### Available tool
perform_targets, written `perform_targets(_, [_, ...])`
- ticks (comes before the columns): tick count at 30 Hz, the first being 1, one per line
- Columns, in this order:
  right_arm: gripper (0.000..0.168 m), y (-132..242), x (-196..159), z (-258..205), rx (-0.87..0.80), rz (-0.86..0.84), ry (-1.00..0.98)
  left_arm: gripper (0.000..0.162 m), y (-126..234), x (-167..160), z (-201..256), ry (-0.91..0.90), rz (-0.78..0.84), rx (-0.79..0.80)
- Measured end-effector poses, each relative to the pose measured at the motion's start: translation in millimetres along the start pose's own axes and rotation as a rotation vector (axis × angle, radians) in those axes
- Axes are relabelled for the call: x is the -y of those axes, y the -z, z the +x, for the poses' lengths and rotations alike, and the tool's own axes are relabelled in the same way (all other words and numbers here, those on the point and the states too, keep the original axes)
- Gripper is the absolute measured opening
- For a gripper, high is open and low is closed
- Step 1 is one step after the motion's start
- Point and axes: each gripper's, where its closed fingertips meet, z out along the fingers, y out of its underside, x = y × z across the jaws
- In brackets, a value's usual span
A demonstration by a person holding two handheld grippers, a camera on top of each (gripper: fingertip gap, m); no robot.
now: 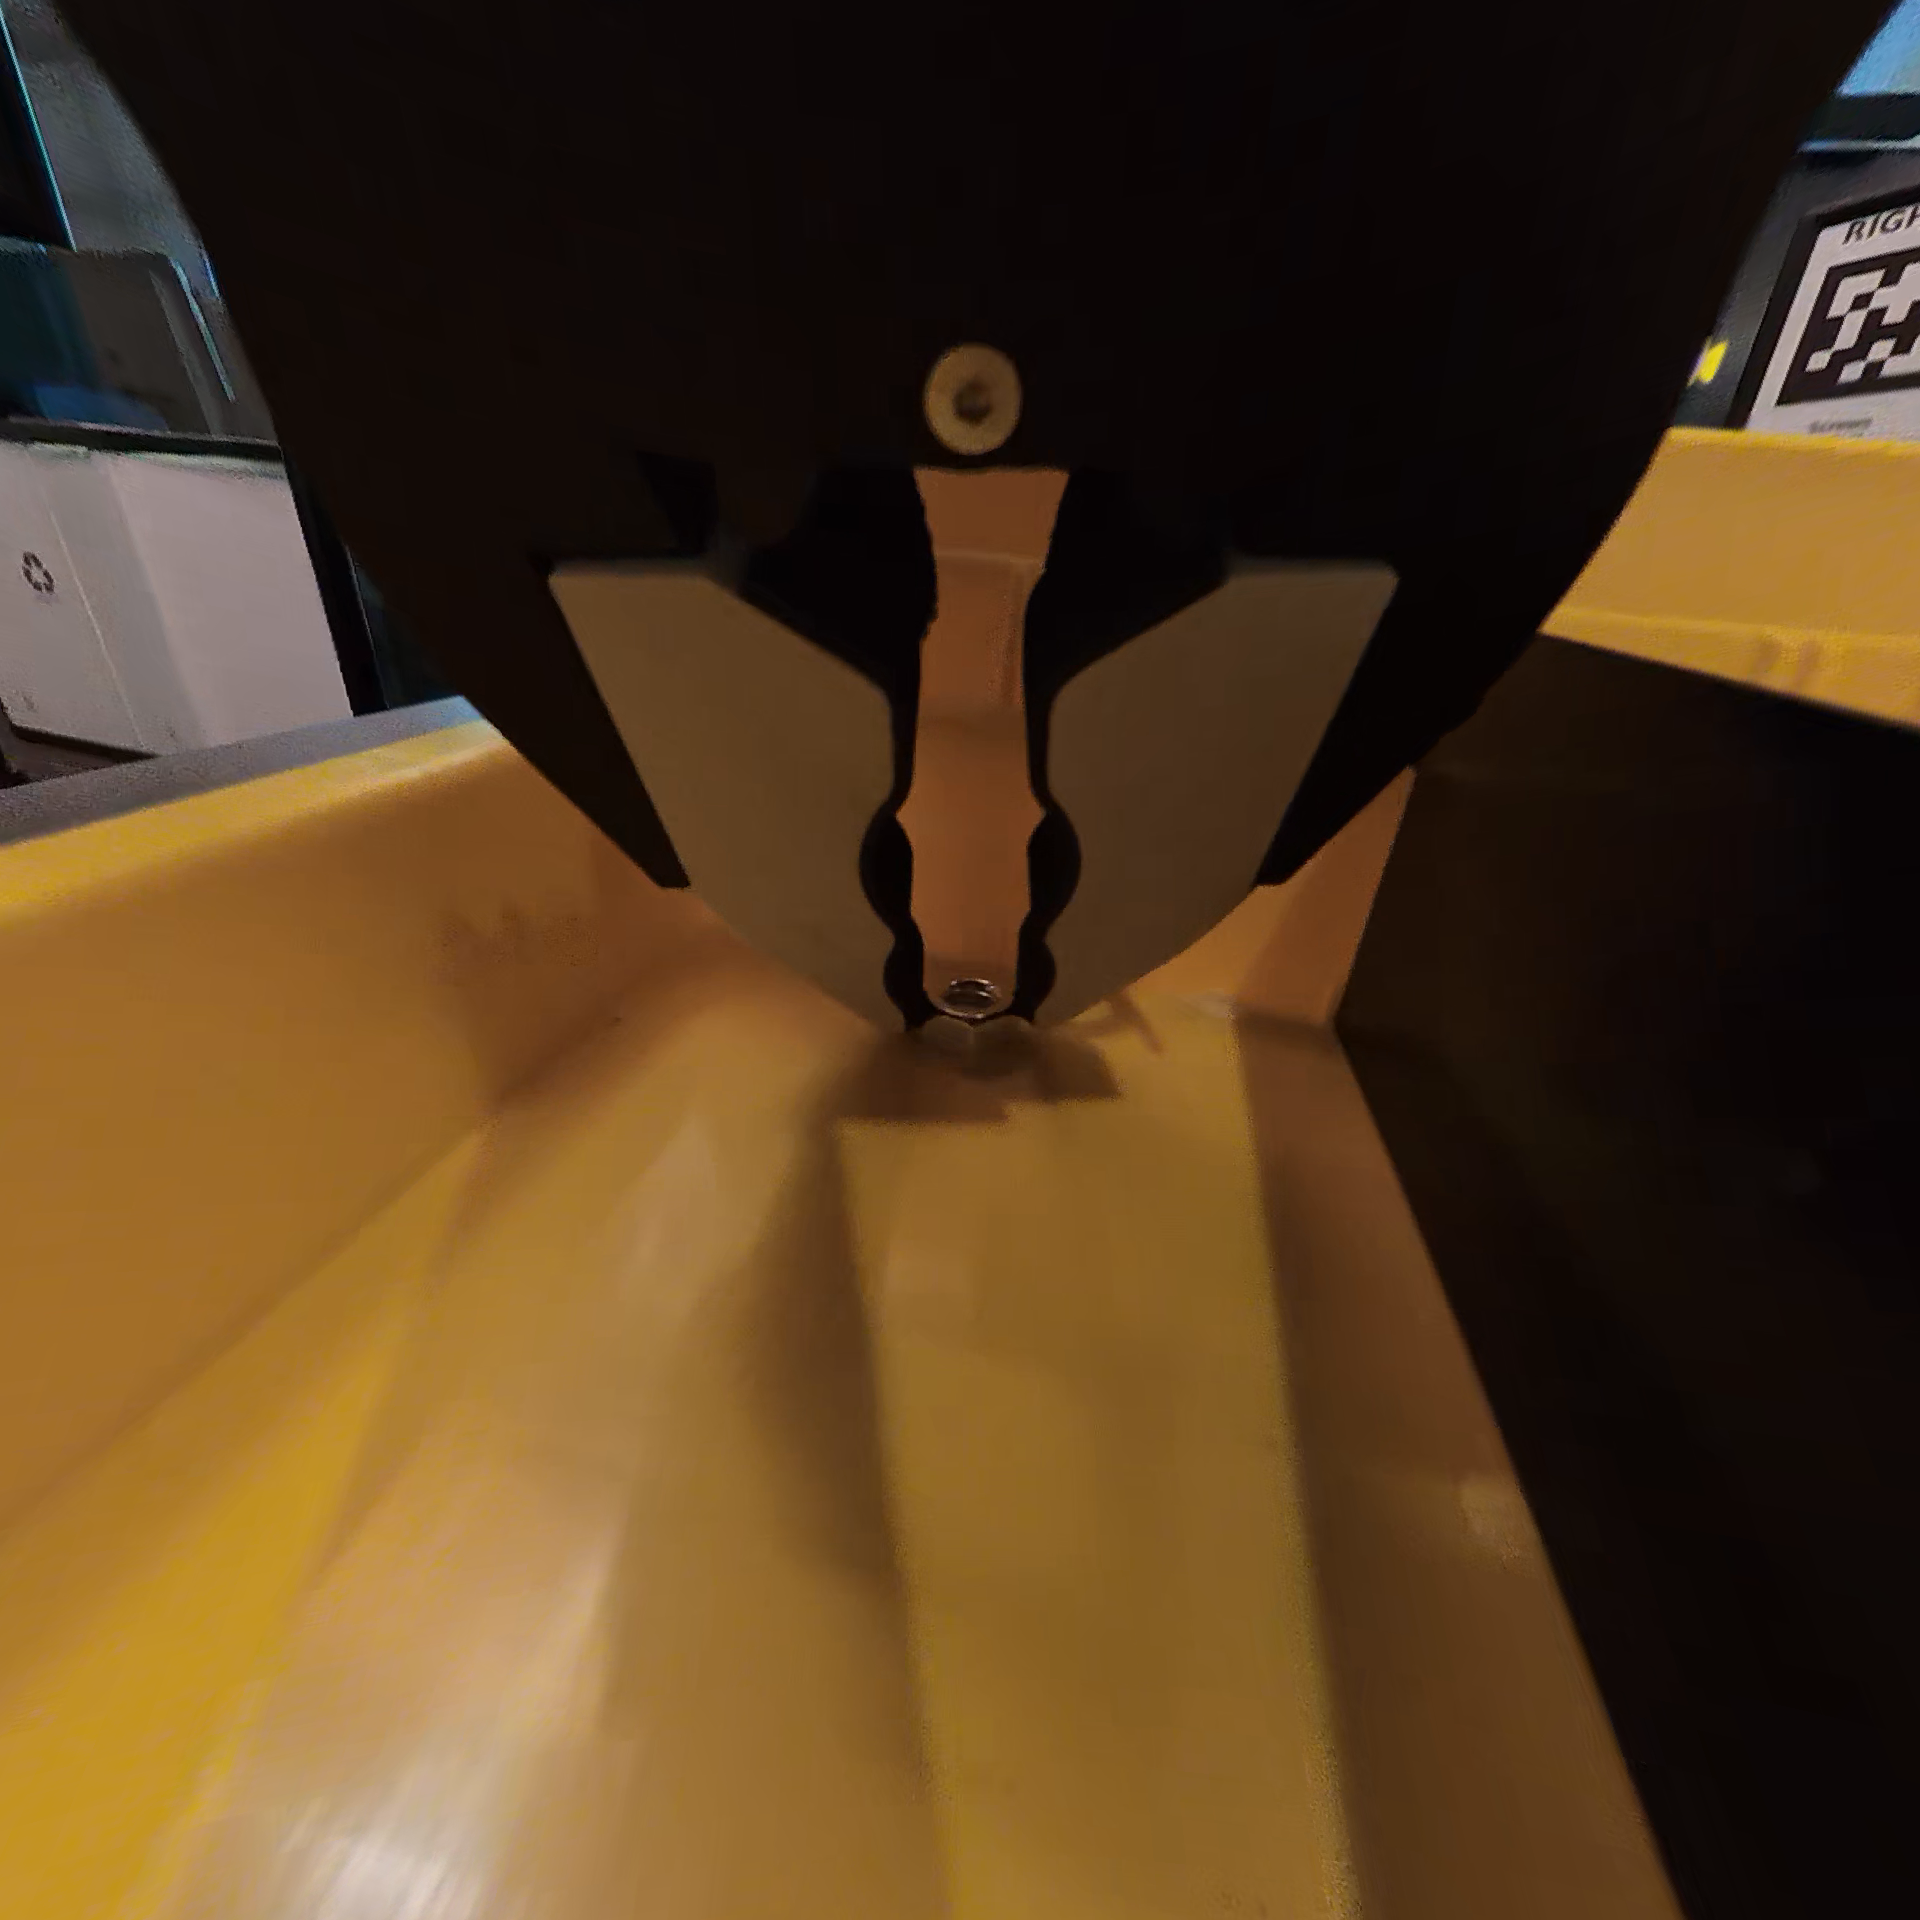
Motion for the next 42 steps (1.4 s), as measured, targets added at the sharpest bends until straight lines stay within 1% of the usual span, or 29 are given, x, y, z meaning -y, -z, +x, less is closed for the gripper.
perform_targets(1, [0.038,0,0,0,-0.002,-0.002,0.002,0.017,2,1,1,0.001,0.022,0.013])
perform_targets(4, [0.038,-1,0,-1,-0.003,-0.005,0.007,0.017,16,5,2,0.036,0.128,0.063])
perform_targets(7, [0.037,-3,1,-3,0.010,0.001,-0.009,0.017,46,12,-1,0.074,0.309,0.158])
perform_targets(9, [0.037,-7,0,-5,0.041,0.000,-0.051,0.017,80,23,2,0.093,0.489,0.232])
perform_targets(11, [0.037,-13,3,-8,0.090,0.016,-0.114,0.017,122,40,16,0.085,0.722,0.295])
perform_targets(14, [0.037,-25,24,-10,0.188,0.096,-0.318,0.017,186,66,49,0.040,1.049,0.392])
perform_targets(16, [0.038,-31,47,-19,0.327,0.170,-0.469,0.017,219,84,78,-0.005,1.226,0.409])
perform_targets(18, [0.038,-36,66,-25,0.419,0.241,-0.537,0.017,241,102,105,-0.043,1.356,0.389])
perform_targets(21, [0.039,-49,70,-34,0.442,0.221,-0.433,0.017,258,126,137,-0.076,1.497,0.294])
perform_targets(23, [0.038,-48,71,-48,0.473,0.216,-0.357,0.017,258,136,145,-0.082,1.519,0.284])
perform_targets(26, [0.038,-46,65,-47,0.385,0.203,-0.250,0.017,256,144,155,-0.088,1.541,0.256])
perform_targets(28, [0.037,-43,67,-47,0.372,0.214,-0.240,0.017,255,147,160,-0.100,1.539,0.249])
perform_targets(32, [0.032,-44,64,-52,0.369,0.180,-0.222,0.017,249,155,164,-0.122,1.499,0.292])
perform_targets(34, [0.026,-45,59,-52,0.350,0.151,-0.215,0.017,247,159,166,-0.128,1.487,0.295])
perform_targets(35, [0.016,-45,57,-48,0.318,0.141,-0.208,0.017,246,160,167,-0.127,1.487,0.294])
perform_targets(39, [0.016,-44,52,-45,0.301,0.125,-0.216,0.017,243,164,169,-0.105,1.478,0.296])
perform_targets(42, [0.016,-43,48,-38,0.245,0.106,-0.196,0.017,238,166,165,-0.046,1.475,0.307])
